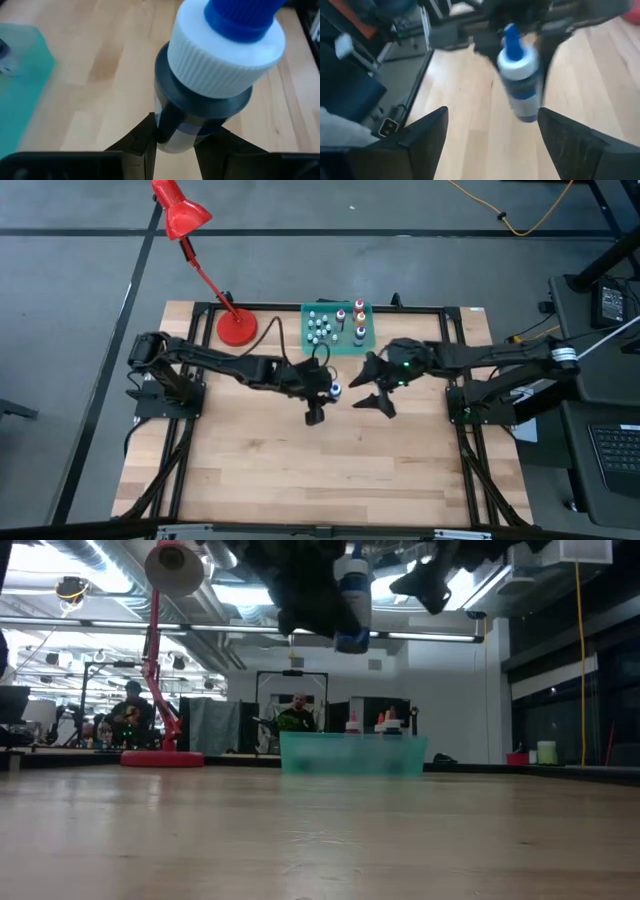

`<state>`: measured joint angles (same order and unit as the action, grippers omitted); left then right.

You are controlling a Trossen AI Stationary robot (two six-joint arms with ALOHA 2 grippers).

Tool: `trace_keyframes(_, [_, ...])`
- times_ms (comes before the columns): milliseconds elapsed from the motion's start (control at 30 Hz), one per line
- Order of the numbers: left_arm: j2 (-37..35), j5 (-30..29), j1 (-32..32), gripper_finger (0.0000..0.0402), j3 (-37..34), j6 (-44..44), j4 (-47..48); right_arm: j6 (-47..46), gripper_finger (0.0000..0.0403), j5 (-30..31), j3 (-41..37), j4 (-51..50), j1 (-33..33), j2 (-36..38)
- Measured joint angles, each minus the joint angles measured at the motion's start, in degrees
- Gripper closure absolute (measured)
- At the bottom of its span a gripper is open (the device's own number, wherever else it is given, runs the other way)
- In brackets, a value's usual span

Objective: Pick & Place food coloring
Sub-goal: Put the large blue food coloring bottle into the green bin

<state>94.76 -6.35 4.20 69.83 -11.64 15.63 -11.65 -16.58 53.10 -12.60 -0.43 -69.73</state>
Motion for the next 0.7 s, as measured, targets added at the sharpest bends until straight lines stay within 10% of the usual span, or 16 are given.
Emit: trace_keyframes(700, [-0.07, 4.74, -2.55, 0.0302, 0.62, 4.94, 0.41, 6.01, 0.0130, 2.18, 18.34, -9.97, -3.15, -15.86])
